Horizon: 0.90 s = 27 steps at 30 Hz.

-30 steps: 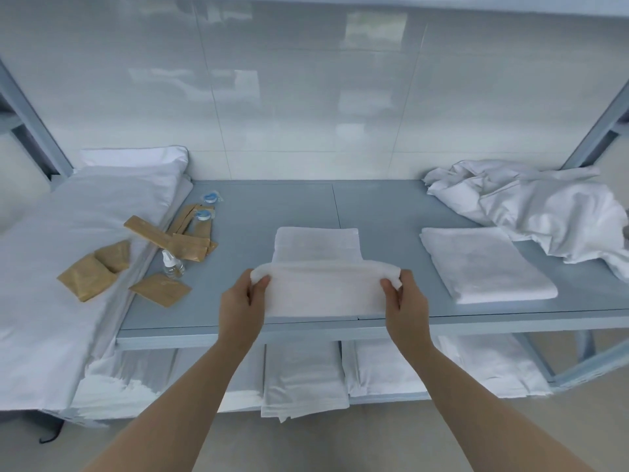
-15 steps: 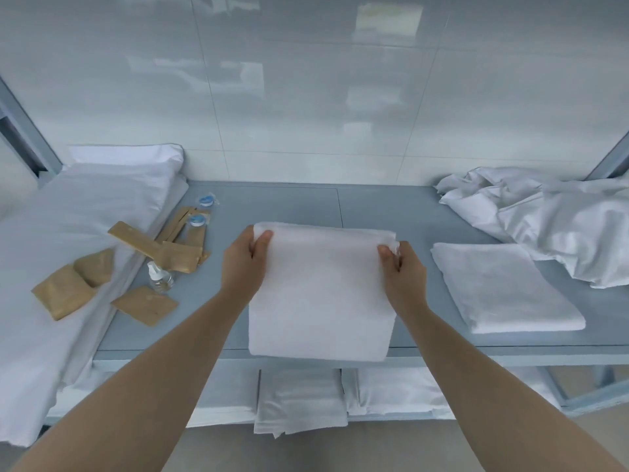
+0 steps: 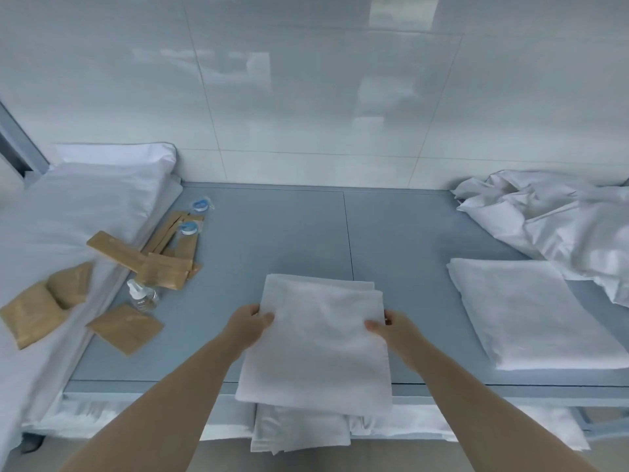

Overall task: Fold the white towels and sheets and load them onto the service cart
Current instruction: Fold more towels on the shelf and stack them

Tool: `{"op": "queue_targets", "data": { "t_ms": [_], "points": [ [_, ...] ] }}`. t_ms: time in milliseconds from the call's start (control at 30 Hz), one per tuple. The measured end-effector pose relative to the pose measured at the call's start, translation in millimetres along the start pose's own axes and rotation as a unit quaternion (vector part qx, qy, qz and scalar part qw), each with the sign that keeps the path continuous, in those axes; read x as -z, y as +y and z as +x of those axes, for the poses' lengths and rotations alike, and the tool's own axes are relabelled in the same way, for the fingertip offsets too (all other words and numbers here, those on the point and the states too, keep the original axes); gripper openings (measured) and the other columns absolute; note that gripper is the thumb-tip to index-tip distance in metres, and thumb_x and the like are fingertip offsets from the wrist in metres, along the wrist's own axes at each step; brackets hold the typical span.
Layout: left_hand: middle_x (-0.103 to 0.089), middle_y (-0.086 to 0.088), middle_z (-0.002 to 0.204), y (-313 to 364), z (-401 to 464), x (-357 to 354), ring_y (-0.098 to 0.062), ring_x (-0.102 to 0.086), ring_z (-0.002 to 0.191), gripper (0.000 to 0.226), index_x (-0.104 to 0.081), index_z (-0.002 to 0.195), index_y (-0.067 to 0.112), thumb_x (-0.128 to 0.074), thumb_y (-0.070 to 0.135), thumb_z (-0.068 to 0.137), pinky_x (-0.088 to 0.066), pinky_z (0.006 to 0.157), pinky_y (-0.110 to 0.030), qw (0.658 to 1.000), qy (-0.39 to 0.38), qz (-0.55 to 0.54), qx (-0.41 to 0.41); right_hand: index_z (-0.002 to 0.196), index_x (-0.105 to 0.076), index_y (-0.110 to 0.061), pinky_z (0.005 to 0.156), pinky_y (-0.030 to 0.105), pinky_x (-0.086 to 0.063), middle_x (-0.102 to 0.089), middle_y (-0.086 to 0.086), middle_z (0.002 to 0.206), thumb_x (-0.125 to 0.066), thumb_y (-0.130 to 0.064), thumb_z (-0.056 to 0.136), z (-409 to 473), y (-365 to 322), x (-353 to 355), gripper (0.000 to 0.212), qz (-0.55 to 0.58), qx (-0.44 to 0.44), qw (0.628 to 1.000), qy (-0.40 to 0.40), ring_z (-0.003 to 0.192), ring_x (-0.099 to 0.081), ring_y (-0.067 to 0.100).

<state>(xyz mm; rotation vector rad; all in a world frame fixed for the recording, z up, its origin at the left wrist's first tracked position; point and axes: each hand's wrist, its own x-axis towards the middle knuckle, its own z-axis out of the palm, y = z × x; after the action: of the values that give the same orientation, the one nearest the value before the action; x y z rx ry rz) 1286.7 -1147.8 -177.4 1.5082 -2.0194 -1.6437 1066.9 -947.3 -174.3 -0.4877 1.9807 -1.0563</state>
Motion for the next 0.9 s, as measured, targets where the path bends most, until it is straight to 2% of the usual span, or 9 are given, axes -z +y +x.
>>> {"op": "queue_targets", "data": {
  "t_ms": [133, 200, 300, 433, 600, 667, 733, 833, 900],
  "points": [
    [-0.072, -0.009, 0.091, 5.0, 5.2, 7.0, -0.026, -0.068, 0.079, 0.011, -0.068, 0.101, 0.016, -0.06, 0.016, 0.094, -0.055, 0.077, -0.039, 0.99, 0.017, -0.134, -0.05, 0.1, -0.061, -0.007, 0.066, 0.035, -0.044, -0.063, 0.013, 0.087, -0.06, -0.018, 0.093, 7.6, -9.6, -9.1, 0.013, 0.052, 0.069, 0.99, 0.109, 0.073, -0.056, 0.024],
    [-0.07, -0.01, 0.091, 2.3, 12.5, 10.6, -0.026, -0.067, 0.079, 0.012, -0.067, 0.102, 0.014, -0.059, 0.02, 0.095, -0.055, 0.075, -0.038, 0.991, 0.0, -0.136, -0.012, 0.088, -0.059, -0.002, 0.062, 0.032, -0.039, -0.055, 0.012, 0.075, -0.06, -0.021, 0.094, 15.6, -7.5, -13.2, 0.02, 0.038, 0.03, 0.991, 0.125, 0.067, -0.051, 0.021],
    [-0.067, -0.011, 0.094, -8.0, 18.8, 13.9, -0.023, -0.064, 0.077, 0.014, -0.065, 0.1, 0.01, -0.056, 0.021, 0.097, -0.053, 0.065, -0.031, 0.985, -0.047, -0.143, 0.082, 0.066, -0.053, -0.01, 0.052, 0.026, -0.033, -0.048, 0.004, 0.06, -0.064, -0.024, 0.09, 21.8, 4.6, -14.9, 0.03, 0.01, -0.05, 0.993, 0.106, 0.054, -0.043, 0.019],
    [-0.068, -0.011, 0.096, -10.5, 23.9, 15.9, -0.024, -0.065, 0.079, 0.015, -0.063, 0.103, 0.008, -0.055, 0.02, 0.098, -0.055, 0.068, -0.033, 0.978, -0.061, -0.17, 0.1, 0.077, -0.063, -0.007, 0.06, 0.028, -0.041, -0.06, 0.009, 0.075, -0.063, -0.022, 0.089, 26.7, 5.2, -16.5, 0.019, -0.017, -0.056, 0.991, 0.124, 0.066, -0.055, 0.023],
    [-0.059, -0.006, 0.081, 9.4, 39.7, 9.2, -0.019, -0.055, 0.067, 0.014, -0.061, 0.098, 0.014, -0.051, 0.022, 0.1, -0.047, 0.061, -0.028, 0.973, 0.009, -0.225, 0.052, 0.093, -0.062, -0.009, 0.073, 0.036, -0.051, -0.062, 0.012, 0.087, -0.055, -0.022, 0.095, 44.2, -19.7, -17.0, 0.015, 0.021, -0.019, 0.989, 0.147, 0.079, -0.059, 0.027],
    [-0.056, -0.008, 0.082, 15.8, 44.4, 11.4, -0.02, -0.052, 0.067, 0.019, -0.06, 0.088, 0.015, -0.047, 0.023, 0.101, -0.047, 0.061, -0.029, 0.967, 0.006, -0.243, 0.072, 0.095, -0.062, -0.004, 0.076, 0.038, -0.052, -0.064, 0.013, 0.089, -0.057, -0.026, 0.096, 45.9, -24.2, -10.2, 0.023, 0.096, -0.057, 0.986, 0.122, 0.079, -0.062, 0.028],
    [-0.055, -0.01, 0.081, 15.7, 40.7, 20.4, -0.023, -0.052, 0.064, 0.026, -0.059, 0.083, 0.012, -0.044, 0.027, 0.1, -0.051, 0.057, -0.028, 0.961, -0.054, -0.238, 0.134, 0.089, -0.062, -0.001, 0.067, 0.035, -0.054, -0.068, 0.014, 0.084, -0.063, -0.028, 0.093, 35.5, -24.3, 1.4, 0.028, 0.122, -0.116, 0.984, 0.065, 0.074, -0.065, 0.028],
    [-0.067, -0.013, 0.084, 8.2, 30.1, 34.6, -0.026, -0.066, 0.069, 0.034, -0.064, 0.091, 0.005, -0.047, 0.034, 0.097, -0.056, 0.057, -0.031, 0.944, -0.168, -0.199, 0.204, 0.098, -0.064, 0.001, 0.067, 0.034, -0.057, -0.073, 0.018, 0.094, -0.069, -0.026, 0.087, 15.7, -13.7, 16.1, 0.03, 0.087, -0.168, 0.981, -0.043, 0.083, -0.07, 0.028],
    [-0.073, -0.012, 0.085, 2.4, 24.9, 36.3, -0.026, -0.071, 0.071, 0.03, -0.064, 0.097, 0.004, -0.048, 0.03, 0.098, -0.056, 0.062, -0.033, 0.943, -0.189, -0.175, 0.212, 0.1, -0.064, 0.002, 0.072, 0.034, -0.057, -0.072, 0.018, 0.098, -0.07, -0.017, 0.087, 9.7, -4.6, 14.6, 0.024, 0.082, -0.173, 0.979, -0.068, 0.087, -0.07, 0.028]
  ]
}}
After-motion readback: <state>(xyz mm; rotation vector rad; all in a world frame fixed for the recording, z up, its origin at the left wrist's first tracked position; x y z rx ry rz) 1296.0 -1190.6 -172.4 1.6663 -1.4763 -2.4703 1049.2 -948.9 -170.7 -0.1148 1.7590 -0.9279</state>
